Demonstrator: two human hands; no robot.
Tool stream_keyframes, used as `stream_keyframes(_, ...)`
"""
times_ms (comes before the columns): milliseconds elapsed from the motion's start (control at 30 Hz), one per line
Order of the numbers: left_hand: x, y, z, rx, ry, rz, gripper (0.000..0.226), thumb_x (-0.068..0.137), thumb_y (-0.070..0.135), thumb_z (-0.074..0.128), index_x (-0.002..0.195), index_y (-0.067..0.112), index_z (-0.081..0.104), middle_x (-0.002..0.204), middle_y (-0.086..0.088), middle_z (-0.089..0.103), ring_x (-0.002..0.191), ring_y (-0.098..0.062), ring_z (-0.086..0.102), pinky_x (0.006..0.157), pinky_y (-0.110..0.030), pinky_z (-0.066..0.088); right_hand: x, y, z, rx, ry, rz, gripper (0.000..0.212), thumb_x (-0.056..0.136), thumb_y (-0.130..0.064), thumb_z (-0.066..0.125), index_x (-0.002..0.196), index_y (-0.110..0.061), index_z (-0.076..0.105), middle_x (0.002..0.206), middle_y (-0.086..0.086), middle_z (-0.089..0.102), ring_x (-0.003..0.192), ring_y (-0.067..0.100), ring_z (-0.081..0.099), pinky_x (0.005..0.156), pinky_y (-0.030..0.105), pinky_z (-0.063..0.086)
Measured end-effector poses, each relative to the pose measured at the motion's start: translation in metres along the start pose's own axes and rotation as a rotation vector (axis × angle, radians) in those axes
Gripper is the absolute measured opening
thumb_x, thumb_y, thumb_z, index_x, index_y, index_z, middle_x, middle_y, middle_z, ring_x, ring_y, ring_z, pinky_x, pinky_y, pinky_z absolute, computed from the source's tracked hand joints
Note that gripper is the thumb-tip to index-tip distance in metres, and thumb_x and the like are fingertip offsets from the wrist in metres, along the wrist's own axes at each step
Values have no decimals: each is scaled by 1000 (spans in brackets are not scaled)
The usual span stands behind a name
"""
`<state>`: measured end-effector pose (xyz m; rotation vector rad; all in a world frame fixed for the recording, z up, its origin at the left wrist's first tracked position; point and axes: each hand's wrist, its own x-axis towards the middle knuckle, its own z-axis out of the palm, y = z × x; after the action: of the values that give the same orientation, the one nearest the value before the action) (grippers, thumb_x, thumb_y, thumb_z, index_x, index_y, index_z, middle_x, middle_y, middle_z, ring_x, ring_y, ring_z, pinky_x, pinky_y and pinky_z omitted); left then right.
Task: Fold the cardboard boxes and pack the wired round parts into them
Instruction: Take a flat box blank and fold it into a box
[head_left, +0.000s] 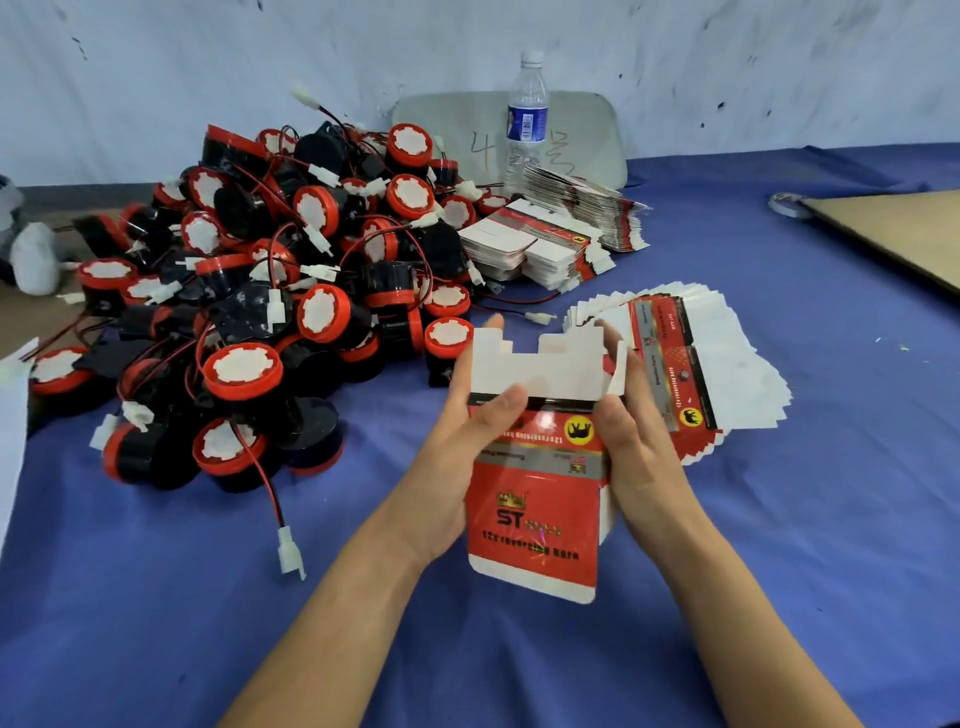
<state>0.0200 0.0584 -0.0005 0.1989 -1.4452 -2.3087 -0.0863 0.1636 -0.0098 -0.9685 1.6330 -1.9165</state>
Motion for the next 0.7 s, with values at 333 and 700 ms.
stream_keyframes(333,-8,-2,11,756,156,672,56,90,25,61,136,48,40,138,16,45,125,-20,50,96,-31,47,-6,-11,-6,-100,128,-239,68,77,-42,61,140,-33,35,126,1,51,112,9,55,91,28,47)
stream_keyframes(700,-29,6,10,682,286,499,20,94,34,43,103,25,58,134,5,53,130,-16,47,100,-29,42,-24,-16,29,184,31,-113,47,84,-56,52,129,-44,54,119,-13,60,119,14,57,95,33,48)
